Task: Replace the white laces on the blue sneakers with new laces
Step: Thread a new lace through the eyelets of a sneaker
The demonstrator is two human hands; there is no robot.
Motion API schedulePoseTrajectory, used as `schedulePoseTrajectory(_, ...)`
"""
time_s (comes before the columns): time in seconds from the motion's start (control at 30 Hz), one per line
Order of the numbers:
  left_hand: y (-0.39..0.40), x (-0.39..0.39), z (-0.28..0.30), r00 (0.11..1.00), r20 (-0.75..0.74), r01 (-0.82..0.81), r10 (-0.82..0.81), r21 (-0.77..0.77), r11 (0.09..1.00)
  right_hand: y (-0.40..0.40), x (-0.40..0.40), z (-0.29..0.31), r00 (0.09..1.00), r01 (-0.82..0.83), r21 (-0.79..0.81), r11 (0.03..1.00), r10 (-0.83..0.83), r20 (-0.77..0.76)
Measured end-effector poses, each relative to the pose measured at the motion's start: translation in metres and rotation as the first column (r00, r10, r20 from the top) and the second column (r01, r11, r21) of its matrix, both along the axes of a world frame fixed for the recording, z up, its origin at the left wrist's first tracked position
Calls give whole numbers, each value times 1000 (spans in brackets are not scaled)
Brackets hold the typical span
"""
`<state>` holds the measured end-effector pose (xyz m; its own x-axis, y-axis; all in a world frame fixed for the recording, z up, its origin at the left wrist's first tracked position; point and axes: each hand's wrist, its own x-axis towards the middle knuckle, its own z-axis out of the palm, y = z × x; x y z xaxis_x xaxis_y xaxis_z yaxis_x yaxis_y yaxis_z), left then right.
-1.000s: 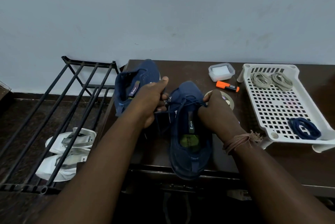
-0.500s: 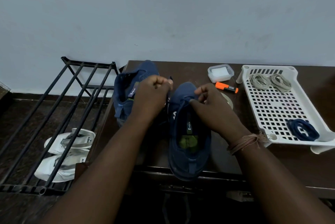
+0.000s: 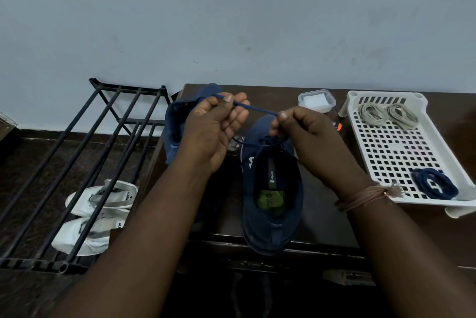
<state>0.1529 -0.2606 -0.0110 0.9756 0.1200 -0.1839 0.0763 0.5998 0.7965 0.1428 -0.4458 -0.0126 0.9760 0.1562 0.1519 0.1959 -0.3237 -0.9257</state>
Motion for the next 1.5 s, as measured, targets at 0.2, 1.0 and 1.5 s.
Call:
schedulePoseTrajectory(0.2, 9, 6, -4, 989, -55, -147, 138, -264, 953, -20, 9, -10, 988, 96, -43, 994, -100, -118)
schedulePoseTrajectory(1.0, -31, -16, -24, 946, 253, -232, -201, 965, 124, -9, 3, -11, 978, 76, -56, 996, -85, -192)
schedulePoseTrajectory(1.5, -58, -13, -29, 951, -15, -139, -310, 873, -468, -35, 12, -33, 801, 147, -62, 987, -155, -578)
